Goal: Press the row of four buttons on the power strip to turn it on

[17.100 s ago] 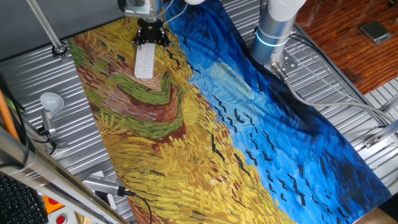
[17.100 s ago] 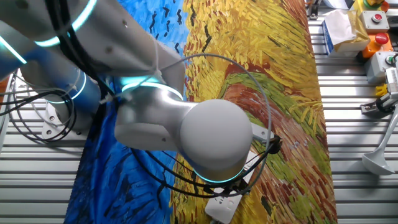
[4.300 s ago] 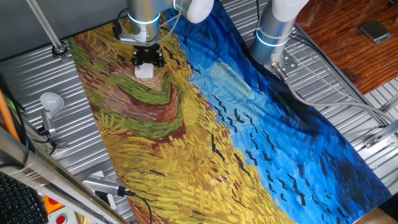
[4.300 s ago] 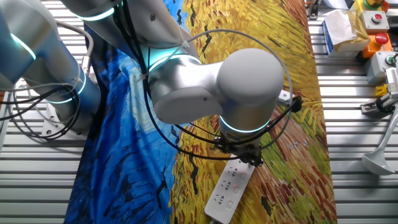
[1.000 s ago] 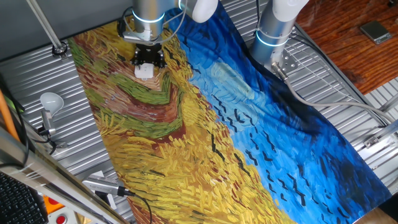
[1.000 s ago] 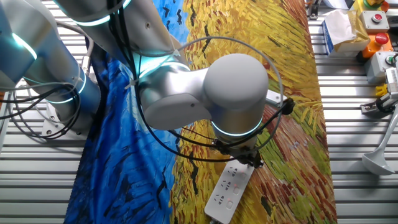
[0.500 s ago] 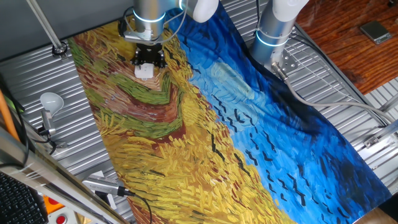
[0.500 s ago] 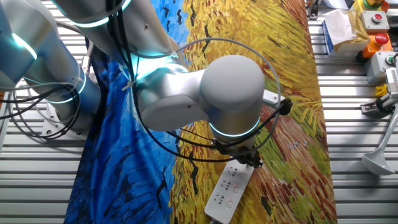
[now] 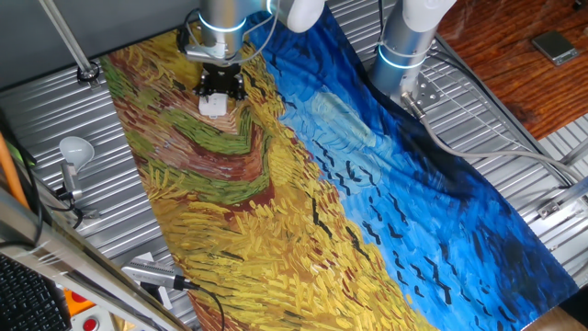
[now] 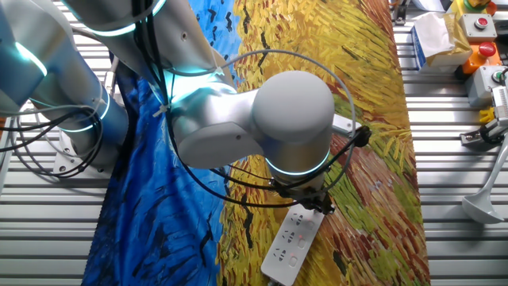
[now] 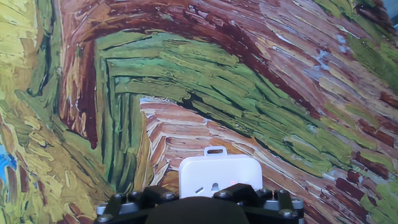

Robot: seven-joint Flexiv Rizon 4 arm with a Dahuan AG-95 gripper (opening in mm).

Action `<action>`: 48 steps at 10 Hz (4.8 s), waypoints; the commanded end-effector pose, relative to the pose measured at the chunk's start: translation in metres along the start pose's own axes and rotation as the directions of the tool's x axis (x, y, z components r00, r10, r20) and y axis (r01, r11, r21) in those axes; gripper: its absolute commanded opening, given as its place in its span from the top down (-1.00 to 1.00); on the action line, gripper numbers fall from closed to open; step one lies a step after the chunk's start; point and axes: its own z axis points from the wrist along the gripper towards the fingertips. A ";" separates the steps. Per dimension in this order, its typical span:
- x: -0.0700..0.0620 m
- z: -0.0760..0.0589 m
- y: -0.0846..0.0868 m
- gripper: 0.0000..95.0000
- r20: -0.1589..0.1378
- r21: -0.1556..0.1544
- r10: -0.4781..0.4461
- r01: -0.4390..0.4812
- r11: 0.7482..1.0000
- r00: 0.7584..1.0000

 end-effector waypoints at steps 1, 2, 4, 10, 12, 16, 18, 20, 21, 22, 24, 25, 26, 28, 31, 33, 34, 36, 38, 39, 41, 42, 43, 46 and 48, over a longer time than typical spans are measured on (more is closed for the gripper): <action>0.000 0.036 0.001 -0.60 -0.003 -0.004 -0.003 0.003 1.000 1.000; 0.000 0.034 0.001 -0.60 -0.004 -0.005 -0.003 0.003 1.000 1.000; 0.002 0.029 0.000 -0.60 -0.004 -0.005 -0.006 0.006 1.000 1.000; 0.002 0.019 0.000 -0.60 -0.006 -0.006 -0.009 0.009 1.000 1.000; 0.002 0.010 0.000 -0.60 -0.015 -0.006 -0.012 0.012 1.000 1.000; 0.001 -0.006 0.002 -0.60 -0.025 -0.015 -0.007 0.006 1.000 1.000; 0.000 -0.014 0.003 -0.60 -0.029 -0.023 -0.003 0.002 1.000 1.000; -0.001 -0.021 0.004 -0.60 -0.032 -0.031 -0.008 0.007 0.999 0.999; 0.001 -0.025 0.004 -0.60 -0.032 -0.031 -0.002 0.001 1.000 0.999; 0.007 -0.031 0.005 -0.60 -0.037 -0.029 0.000 -0.001 1.000 0.999; 0.007 -0.031 0.005 -0.60 -0.079 -0.006 0.014 -0.015 1.000 0.997; 0.007 -0.031 0.005 -0.60 -0.088 -0.002 0.013 -0.013 1.000 0.996; 0.007 -0.031 0.005 -0.60 -0.105 -0.006 0.006 -0.007 1.000 0.995; 0.007 -0.031 0.005 -0.60 -0.085 -0.034 0.029 -0.032 0.999 0.996; -0.061 -0.022 -0.004 -0.60 -0.065 -0.068 0.109 -0.113 0.991 0.992; -0.108 -0.017 -0.006 -0.60 -0.097 -0.054 0.143 -0.149 0.987 0.985; -0.118 -0.016 -0.006 -0.60 -0.103 -0.049 0.156 -0.161 0.986 0.982; -0.112 -0.019 -0.009 -0.20 -0.136 -0.020 0.144 -0.148 0.989 0.980; -0.112 -0.019 -0.009 -0.20 -0.183 -0.001 0.068 -0.069 0.998 0.981; -0.112 -0.019 -0.009 -0.20 -0.191 -0.005 0.004 -0.005 1.000 0.982; -0.112 -0.019 -0.009 -0.20 -0.165 -0.028 -0.040 0.036 0.999 0.986; -0.118 -0.016 -0.004 -0.20 -0.140 -0.042 -0.038 0.032 0.999 0.989; -0.131 -0.012 0.002 -0.20 -0.124 -0.049 -0.026 0.020 0.999 0.992; -0.194 -0.001 0.021 -0.20 -0.102 -0.058 0.050 -0.056 0.997 0.994; -0.226 0.001 0.027 -0.20 -0.127 -0.041 0.068 -0.074 0.996 0.990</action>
